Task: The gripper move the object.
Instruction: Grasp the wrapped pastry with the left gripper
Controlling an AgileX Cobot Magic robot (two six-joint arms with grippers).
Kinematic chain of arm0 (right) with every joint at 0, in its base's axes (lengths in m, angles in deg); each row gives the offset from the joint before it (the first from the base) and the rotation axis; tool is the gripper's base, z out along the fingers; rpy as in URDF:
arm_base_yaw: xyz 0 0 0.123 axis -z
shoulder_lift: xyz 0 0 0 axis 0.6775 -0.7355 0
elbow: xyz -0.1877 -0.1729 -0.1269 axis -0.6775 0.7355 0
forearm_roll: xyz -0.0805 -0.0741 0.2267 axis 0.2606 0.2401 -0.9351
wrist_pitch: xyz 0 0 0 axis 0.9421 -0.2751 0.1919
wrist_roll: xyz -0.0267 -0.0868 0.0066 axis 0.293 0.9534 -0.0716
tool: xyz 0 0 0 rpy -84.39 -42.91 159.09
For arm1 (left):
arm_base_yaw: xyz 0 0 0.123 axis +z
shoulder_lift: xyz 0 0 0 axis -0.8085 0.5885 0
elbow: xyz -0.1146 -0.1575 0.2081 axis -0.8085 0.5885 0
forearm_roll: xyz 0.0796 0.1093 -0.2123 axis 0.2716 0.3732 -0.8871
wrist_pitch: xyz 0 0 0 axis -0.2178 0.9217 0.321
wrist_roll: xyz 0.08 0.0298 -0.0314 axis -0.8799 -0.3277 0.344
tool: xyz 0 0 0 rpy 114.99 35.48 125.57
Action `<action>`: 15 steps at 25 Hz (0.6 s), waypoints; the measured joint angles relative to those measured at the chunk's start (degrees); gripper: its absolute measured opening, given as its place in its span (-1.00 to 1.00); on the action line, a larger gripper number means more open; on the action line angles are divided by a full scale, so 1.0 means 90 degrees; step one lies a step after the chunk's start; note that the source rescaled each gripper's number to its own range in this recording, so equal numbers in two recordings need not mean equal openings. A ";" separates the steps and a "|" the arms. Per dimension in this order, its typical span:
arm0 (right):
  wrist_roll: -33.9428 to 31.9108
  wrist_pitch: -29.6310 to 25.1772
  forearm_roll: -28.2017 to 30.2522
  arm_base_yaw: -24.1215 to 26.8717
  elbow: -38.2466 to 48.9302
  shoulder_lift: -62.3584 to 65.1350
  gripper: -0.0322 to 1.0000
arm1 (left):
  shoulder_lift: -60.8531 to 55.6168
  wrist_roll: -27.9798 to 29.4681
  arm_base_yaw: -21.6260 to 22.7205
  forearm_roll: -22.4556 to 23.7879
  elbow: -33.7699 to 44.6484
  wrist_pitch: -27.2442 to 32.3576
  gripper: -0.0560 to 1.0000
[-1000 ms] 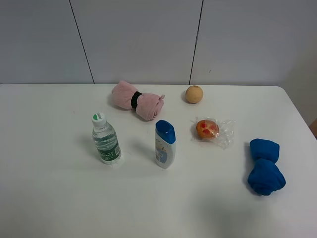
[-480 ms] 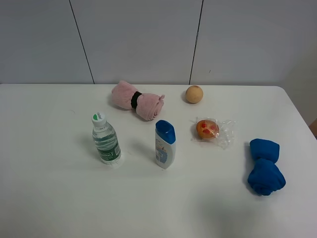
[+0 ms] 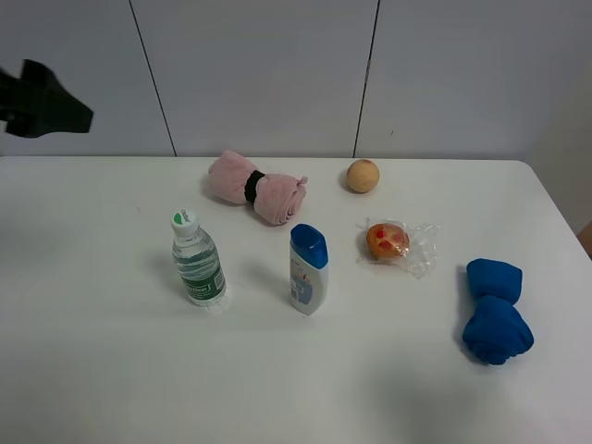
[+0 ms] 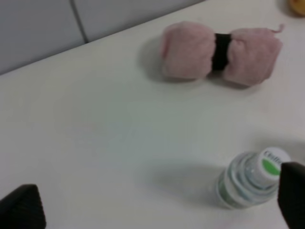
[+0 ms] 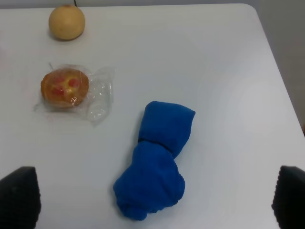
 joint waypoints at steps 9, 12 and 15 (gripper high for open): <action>0.0000 0.0000 0.0000 0.0000 0.0000 0.0000 1.00 | 0.3121 0.0057 -0.2879 0.0126 -0.2275 -0.0777 1.00; 0.0000 0.0000 0.0000 0.0000 0.0000 0.0000 1.00 | 0.4036 0.0057 -0.3425 -0.0105 -0.3063 -0.0795 1.00; 0.0000 0.0000 0.0000 0.0000 0.0000 0.0000 1.00 | 0.4784 0.0123 -0.3773 -0.0245 -0.3743 -0.0839 1.00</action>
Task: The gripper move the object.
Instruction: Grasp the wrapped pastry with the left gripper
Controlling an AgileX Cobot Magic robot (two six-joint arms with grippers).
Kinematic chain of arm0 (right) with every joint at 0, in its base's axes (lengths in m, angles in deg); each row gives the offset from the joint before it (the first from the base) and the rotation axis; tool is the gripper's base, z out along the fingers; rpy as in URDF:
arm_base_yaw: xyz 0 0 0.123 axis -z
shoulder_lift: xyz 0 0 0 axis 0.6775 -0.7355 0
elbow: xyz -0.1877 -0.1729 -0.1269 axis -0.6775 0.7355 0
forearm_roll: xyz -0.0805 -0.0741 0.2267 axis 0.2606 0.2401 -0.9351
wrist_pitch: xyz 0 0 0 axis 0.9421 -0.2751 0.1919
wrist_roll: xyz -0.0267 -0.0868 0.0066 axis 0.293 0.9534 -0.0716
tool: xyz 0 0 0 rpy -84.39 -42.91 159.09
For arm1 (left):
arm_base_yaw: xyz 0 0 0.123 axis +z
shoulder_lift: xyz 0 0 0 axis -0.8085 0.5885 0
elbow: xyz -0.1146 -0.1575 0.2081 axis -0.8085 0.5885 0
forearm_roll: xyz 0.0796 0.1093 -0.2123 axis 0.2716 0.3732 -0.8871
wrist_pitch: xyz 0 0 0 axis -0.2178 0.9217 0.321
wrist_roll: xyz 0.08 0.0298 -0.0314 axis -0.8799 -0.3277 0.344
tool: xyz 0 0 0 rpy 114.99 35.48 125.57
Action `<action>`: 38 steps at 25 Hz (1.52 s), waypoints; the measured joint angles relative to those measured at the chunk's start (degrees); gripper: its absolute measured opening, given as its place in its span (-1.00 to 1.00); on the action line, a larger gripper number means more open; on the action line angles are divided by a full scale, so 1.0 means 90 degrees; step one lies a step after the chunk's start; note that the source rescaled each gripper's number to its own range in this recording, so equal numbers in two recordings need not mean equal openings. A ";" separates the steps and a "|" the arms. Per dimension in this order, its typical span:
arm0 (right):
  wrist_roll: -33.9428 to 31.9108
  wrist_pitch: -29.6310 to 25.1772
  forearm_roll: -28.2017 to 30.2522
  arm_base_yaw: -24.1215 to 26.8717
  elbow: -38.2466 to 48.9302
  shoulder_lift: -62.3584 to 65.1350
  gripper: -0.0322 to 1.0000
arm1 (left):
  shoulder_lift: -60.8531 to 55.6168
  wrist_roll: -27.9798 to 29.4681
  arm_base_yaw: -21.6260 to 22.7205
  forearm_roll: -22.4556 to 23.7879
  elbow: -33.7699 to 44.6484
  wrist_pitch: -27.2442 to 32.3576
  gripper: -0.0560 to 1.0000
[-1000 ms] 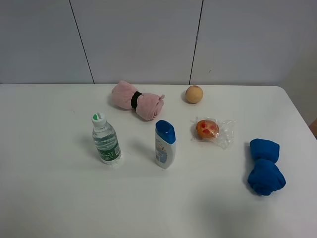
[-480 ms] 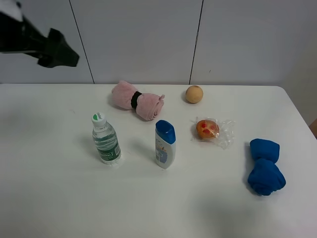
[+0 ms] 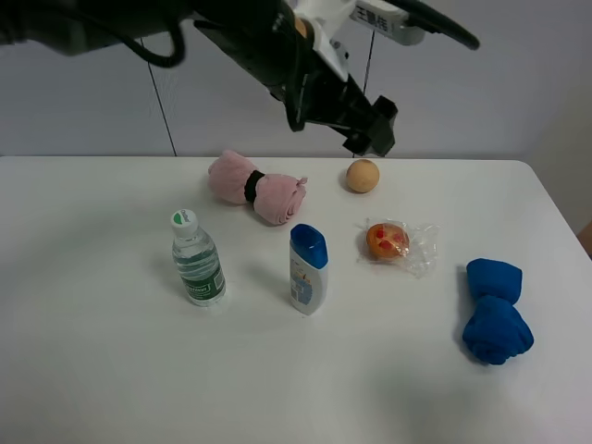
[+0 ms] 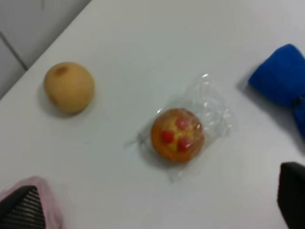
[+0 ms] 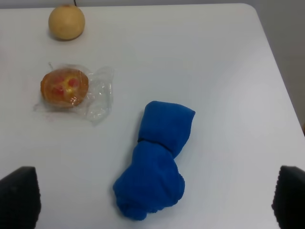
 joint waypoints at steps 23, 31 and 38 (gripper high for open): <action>0.0000 0.0000 0.0000 0.0000 0.0000 0.0000 1.00 | 0.2960 0.0236 -0.0718 0.0464 -0.1286 -0.1539 1.00; 0.0000 0.0000 0.0000 0.0000 0.0000 0.0000 1.00 | 0.3375 0.0236 -0.0650 0.0469 -0.1325 -0.1851 1.00; 0.0000 0.0000 0.0000 0.0000 0.0000 0.0000 1.00 | 0.3718 0.0236 -0.0627 0.0486 -0.1325 -0.2084 1.00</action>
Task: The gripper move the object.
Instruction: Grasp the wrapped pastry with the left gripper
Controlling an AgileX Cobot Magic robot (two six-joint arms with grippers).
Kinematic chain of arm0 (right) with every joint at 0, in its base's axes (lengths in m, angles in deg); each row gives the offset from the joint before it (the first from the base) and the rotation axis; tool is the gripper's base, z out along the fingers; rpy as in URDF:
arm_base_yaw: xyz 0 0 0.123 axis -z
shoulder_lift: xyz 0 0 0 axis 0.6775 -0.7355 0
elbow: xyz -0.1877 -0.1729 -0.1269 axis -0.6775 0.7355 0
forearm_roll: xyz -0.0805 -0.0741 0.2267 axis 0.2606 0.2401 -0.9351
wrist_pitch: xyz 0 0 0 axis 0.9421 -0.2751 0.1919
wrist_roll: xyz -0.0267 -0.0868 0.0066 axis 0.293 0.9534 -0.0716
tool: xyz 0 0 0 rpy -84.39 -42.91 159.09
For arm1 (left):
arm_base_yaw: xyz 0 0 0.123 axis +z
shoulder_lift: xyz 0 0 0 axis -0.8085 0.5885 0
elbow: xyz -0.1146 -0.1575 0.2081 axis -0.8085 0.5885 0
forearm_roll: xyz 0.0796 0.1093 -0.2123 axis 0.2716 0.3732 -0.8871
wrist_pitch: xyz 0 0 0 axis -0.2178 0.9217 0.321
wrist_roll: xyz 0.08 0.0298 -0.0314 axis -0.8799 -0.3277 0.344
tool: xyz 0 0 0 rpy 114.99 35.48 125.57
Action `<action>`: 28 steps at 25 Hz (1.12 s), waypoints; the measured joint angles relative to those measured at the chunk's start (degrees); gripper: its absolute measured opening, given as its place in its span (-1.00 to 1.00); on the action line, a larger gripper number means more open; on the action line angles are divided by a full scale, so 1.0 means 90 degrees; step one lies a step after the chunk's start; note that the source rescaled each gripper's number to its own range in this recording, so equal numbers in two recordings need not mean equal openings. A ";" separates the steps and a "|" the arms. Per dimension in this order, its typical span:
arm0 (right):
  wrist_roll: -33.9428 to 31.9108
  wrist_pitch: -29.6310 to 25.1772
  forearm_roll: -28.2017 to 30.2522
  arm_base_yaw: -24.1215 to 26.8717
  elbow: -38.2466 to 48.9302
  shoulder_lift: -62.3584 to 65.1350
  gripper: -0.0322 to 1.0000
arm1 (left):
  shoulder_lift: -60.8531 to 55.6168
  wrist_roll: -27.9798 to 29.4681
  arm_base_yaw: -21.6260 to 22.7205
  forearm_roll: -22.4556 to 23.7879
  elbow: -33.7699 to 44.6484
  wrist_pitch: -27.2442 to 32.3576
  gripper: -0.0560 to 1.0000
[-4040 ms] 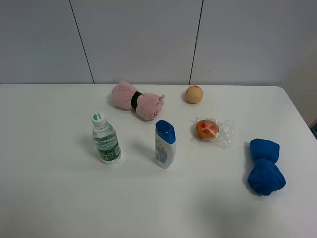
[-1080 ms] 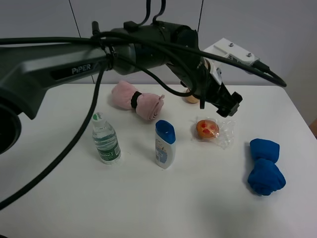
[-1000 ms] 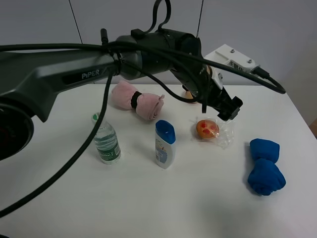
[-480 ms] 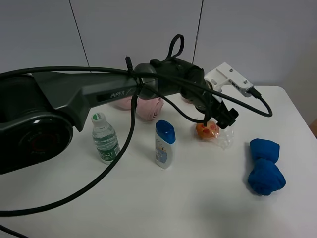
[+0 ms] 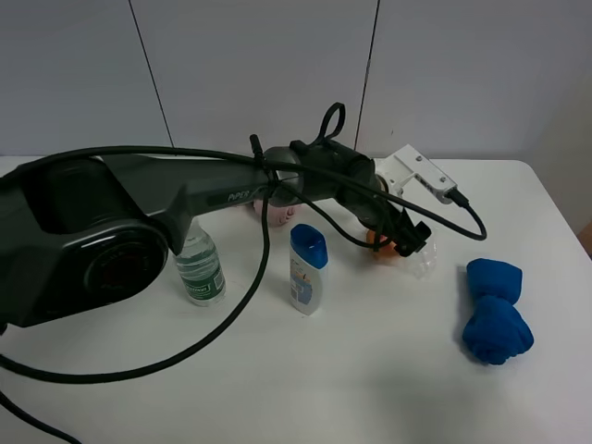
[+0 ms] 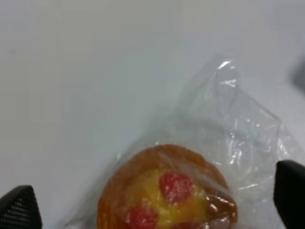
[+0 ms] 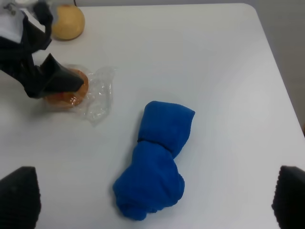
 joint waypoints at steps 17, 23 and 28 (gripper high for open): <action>0.0000 0.0000 0.0042 0.0000 0.0000 0.0000 1.00 | 0.0524 0.0008 0.0000 -0.0080 -0.0012 -0.0474 1.00; 0.0000 0.0000 0.0042 0.0000 0.0000 0.0000 1.00 | 0.0594 0.0001 0.0000 -0.0301 -0.0012 -0.0319 0.90; 0.0000 0.0000 0.0042 0.0000 0.0000 0.0000 1.00 | 0.0595 0.0231 0.0000 -0.0327 -0.0027 -0.0021 -0.68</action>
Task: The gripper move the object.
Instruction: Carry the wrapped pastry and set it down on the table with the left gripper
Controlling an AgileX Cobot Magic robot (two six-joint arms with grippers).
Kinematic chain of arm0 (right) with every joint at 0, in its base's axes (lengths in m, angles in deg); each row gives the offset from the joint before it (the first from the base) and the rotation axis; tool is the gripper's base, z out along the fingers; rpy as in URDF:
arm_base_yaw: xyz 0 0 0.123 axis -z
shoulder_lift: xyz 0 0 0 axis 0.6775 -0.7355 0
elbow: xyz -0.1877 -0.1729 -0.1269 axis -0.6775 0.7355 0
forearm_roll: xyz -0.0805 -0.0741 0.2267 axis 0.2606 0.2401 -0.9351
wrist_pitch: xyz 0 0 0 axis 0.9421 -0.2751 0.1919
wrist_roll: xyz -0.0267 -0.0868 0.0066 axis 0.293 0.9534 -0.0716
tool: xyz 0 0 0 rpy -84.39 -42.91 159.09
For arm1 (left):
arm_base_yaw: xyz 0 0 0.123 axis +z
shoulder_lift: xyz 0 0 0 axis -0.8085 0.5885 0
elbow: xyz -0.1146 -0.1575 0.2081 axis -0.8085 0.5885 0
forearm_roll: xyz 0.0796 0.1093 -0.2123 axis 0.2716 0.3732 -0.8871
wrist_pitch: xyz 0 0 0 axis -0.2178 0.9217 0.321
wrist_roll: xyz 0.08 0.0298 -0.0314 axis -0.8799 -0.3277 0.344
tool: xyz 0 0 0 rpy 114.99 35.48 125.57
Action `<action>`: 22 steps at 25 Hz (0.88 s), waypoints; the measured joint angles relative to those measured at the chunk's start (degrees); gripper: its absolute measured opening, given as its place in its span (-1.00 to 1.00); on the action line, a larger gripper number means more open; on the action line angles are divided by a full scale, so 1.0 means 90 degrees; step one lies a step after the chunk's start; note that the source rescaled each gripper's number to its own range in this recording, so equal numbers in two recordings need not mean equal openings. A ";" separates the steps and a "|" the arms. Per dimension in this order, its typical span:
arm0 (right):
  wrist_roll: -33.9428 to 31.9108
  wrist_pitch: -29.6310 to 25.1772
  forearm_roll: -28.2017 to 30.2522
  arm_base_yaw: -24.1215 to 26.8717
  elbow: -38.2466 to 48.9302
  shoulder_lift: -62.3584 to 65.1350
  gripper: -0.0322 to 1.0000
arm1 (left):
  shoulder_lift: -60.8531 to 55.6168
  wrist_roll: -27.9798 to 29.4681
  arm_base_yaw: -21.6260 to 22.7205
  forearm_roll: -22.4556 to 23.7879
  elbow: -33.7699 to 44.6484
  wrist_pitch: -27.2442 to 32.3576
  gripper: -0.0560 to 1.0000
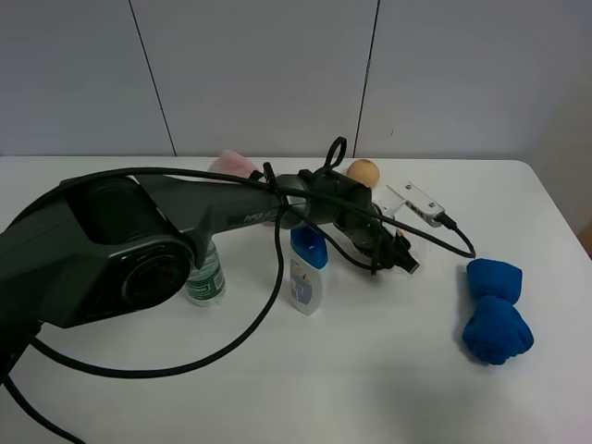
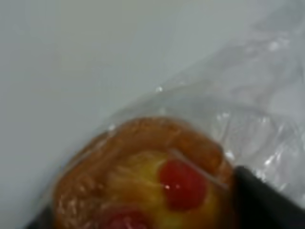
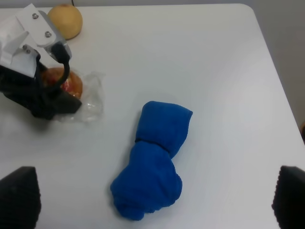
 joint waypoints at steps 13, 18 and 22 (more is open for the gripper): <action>0.0000 0.0000 0.0002 0.0000 0.0000 0.0000 1.00 | -0.3143 0.0140 0.0170 0.0523 0.0009 0.1768 -0.88; 0.0000 0.0000 0.0002 0.0000 0.0000 0.0000 1.00 | -0.4329 0.0338 0.1183 0.0632 0.0090 0.2735 -0.88; 0.0000 0.0000 0.0002 0.0000 0.0000 0.0000 1.00 | -0.4765 0.0169 0.2312 0.0658 0.0964 0.3038 -0.88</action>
